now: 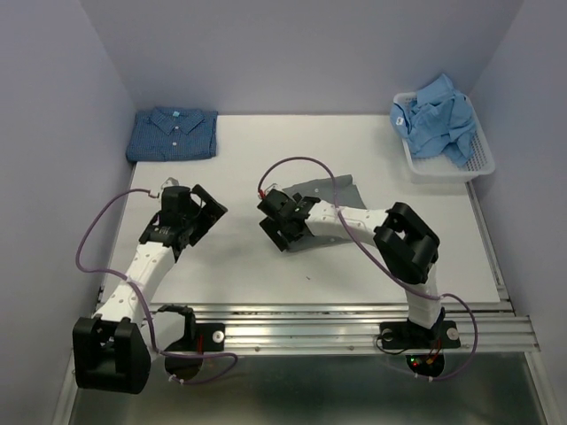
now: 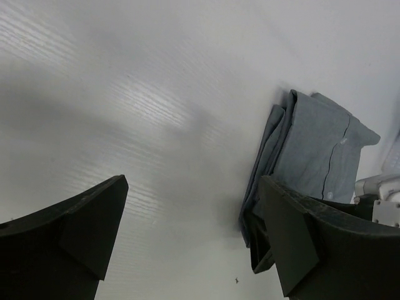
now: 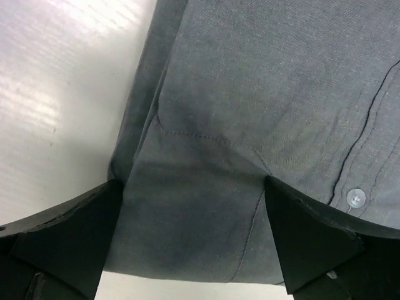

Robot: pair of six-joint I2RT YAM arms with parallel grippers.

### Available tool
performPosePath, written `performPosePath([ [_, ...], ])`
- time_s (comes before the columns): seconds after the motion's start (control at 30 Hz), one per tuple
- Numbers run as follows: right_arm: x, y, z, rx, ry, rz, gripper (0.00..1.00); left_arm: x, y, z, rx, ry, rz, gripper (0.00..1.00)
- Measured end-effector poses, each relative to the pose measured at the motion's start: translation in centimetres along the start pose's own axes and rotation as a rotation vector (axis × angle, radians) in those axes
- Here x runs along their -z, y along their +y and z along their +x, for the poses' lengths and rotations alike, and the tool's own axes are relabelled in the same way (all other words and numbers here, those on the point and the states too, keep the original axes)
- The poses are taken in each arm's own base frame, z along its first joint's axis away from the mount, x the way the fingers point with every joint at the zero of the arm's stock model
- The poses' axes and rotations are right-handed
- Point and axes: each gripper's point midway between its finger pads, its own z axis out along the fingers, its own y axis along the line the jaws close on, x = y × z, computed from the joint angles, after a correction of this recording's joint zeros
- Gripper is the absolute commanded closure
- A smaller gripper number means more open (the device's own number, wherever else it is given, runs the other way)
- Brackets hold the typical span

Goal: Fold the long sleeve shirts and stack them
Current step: Fold the shirt

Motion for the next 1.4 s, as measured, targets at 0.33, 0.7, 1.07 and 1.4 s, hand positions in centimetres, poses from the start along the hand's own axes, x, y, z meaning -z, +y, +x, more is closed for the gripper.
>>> performPosePath([
  [0.33,1.0,2.7,2.1,0.047,0.047,-0.185,0.46,-2.6,-1.4,2.2,-0.009,0.134,0.079,0.01],
  [0.7,1.1,2.3,2.0,0.008,0.046,-0.151,0.94,-3.4,-4.1,6.3,-0.025,0.259,0.27,0.01],
  [1.07,6.0,2.4,-2.2,-0.028,-0.098,-0.267,0.94,-4.0,-8.2,12.0,0.049,0.41,0.404,0.01],
  [1.4,8.4,4.5,-3.2,0.006,-0.154,-0.433,0.95,-6.0,-11.3,14.5,0.119,0.486,0.43,0.22],
])
